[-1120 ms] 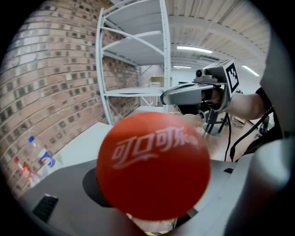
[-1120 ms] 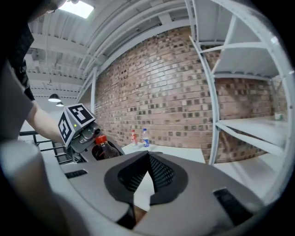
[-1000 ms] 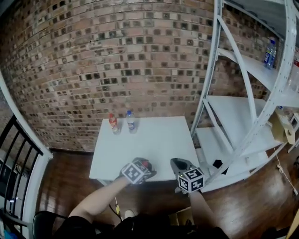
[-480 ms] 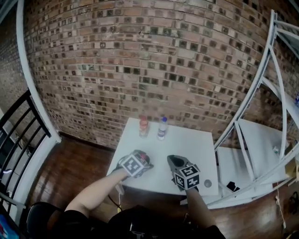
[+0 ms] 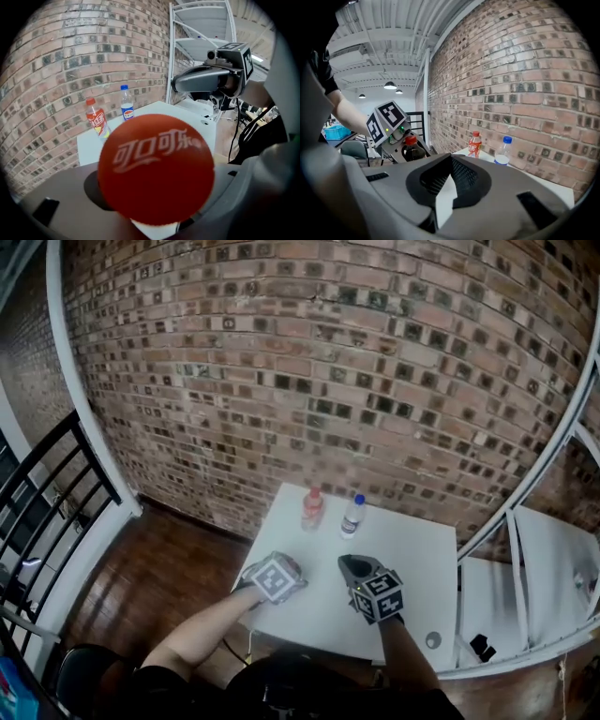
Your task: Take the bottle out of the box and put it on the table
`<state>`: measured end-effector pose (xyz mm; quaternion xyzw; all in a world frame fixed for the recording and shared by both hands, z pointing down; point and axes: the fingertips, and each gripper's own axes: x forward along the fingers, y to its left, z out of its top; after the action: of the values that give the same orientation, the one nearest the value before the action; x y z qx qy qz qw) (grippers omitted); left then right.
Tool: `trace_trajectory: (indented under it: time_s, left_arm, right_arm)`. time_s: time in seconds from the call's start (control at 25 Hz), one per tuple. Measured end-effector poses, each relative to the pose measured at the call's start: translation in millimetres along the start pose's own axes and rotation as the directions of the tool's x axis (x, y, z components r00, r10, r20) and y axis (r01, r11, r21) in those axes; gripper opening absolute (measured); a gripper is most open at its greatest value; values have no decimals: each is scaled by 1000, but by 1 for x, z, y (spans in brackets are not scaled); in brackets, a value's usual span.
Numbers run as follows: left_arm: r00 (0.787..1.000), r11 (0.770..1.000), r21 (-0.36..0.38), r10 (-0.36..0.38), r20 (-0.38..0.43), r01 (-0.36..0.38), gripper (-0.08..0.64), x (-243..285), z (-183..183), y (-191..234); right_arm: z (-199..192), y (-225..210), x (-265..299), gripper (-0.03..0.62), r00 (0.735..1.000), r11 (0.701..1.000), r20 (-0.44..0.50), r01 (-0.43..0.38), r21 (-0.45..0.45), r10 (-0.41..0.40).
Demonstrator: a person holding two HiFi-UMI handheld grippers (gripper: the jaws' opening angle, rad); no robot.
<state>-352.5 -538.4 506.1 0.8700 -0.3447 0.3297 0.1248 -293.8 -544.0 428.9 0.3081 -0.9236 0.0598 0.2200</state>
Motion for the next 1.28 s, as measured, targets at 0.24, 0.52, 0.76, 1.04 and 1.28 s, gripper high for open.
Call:
trace_trajectory:
  time_s: [0.24, 0.52, 0.76, 1.04, 1.28]
  left_arm:
    - [997, 996, -63, 53, -56, -57, 313, 28, -21, 40]
    - [991, 993, -84, 76, -114, -86, 311, 59, -39, 63]
    - [986, 995, -66, 69, -154, -80, 311, 76, -46, 64]
    - [987, 996, -56, 67, -149, -76, 311, 86, -52, 61]
    - [988, 996, -39, 73, -139, -79, 313, 90, -51, 64]
  right_arm:
    - [-17, -17, 39, 2, 997, 998, -46, -64, 16, 65]
    - [-38, -35, 56, 2, 992, 994, -79, -91, 57, 95]
    - [-47, -40, 63, 2, 990, 992, -93, -102, 76, 108]
    - [-52, -50, 64, 2, 989, 993, -110, -90, 82, 99]
    - [-52, -49, 68, 2, 989, 994, -114, -84, 65, 91]
